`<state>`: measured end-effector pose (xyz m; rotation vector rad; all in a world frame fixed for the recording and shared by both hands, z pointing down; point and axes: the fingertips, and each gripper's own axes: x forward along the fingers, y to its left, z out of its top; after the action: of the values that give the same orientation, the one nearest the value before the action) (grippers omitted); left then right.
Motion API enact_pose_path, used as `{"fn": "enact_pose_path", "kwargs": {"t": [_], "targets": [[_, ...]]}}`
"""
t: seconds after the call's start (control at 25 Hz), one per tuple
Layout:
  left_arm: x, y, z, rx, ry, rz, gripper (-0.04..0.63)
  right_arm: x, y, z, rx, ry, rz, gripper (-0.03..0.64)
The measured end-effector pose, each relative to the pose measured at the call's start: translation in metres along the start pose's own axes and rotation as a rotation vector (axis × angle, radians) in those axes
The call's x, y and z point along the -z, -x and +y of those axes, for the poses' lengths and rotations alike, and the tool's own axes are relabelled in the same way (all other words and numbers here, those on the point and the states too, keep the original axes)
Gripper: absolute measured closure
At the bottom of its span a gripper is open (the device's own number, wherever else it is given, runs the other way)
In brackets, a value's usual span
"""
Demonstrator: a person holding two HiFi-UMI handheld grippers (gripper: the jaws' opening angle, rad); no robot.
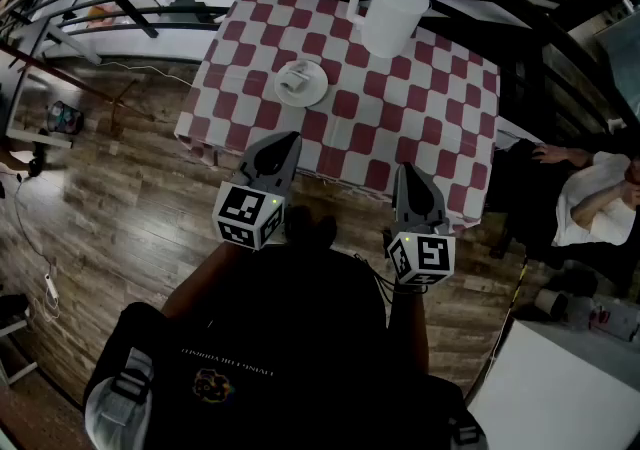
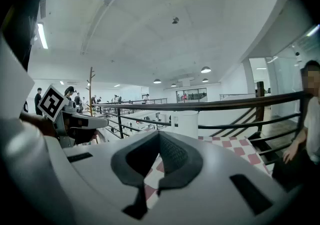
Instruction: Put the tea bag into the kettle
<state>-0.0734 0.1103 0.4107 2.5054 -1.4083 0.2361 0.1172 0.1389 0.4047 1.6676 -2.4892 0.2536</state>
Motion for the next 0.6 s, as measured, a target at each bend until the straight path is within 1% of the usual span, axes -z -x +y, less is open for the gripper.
{"fn": "enact_pose_path", "kwargs": {"t": [0.12, 0.4, 0.6], "targets": [[0.003, 0.0, 0.001, 0.006, 0.011, 0.011, 0.592, -0.001, 0.0, 0.001, 0.006, -0.002, -0.002, 0.604], [0.005, -0.005, 0.003, 0.024, 0.005, 0.026, 0.592, -0.001, -0.005, 0.001, 0.014, -0.007, -0.002, 0.604], [0.001, -0.013, 0.006, 0.04, -0.005, 0.021, 0.592, 0.0, -0.014, 0.002, 0.007, -0.044, 0.0, 0.604]]}}
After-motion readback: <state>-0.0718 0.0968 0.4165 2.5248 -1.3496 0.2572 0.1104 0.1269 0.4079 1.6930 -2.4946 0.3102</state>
